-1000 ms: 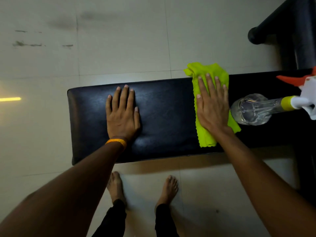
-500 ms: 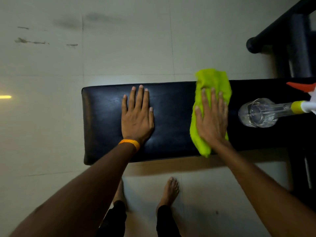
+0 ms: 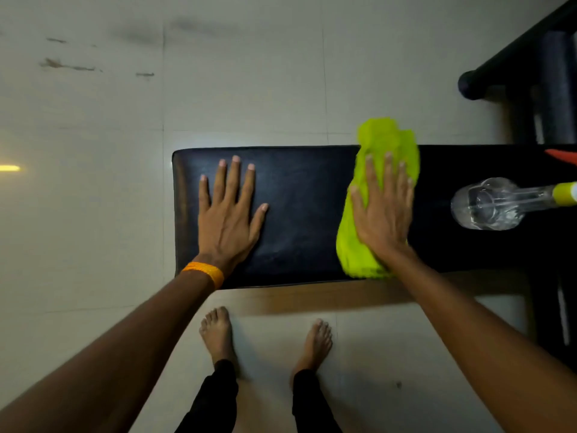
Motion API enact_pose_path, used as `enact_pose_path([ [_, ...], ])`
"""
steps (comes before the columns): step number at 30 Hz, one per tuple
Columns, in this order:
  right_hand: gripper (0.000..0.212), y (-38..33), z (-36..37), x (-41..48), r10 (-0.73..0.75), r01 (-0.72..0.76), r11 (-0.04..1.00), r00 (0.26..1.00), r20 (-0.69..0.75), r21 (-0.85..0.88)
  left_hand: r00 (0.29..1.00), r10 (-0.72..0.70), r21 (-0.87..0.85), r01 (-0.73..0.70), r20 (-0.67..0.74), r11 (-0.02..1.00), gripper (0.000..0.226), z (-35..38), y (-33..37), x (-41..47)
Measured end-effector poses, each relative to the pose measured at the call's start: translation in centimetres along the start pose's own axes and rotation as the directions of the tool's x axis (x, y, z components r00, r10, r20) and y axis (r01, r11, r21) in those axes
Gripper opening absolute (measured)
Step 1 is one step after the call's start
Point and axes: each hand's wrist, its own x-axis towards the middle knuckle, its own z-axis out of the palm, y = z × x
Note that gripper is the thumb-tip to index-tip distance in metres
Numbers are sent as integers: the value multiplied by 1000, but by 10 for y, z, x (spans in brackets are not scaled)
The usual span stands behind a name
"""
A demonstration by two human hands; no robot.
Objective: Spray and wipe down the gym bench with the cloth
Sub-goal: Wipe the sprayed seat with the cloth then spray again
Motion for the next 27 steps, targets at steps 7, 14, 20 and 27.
enact_pose_path([
  [7, 59, -88, 11, -72, 19, -17, 997, 1000, -16, 80, 998, -42, -81, 39, -36, 996, 62, -2, -5, -1],
  [14, 54, -91, 4, -9, -430, 429, 903, 902, 44, 15, 998, -30, -30, 29, -55, 999, 60, 2, -4, -5],
  [20, 56, -147, 11, -23, -275, 273, 959, 961, 20, 72, 997, -25, -73, 19, -76, 997, 59, 3, -7, -6],
  [27, 55, -31, 8, -67, -356, 354, 934, 934, 45, 36, 997, -29, -78, 23, -75, 997, 59, 2, -7, -5],
])
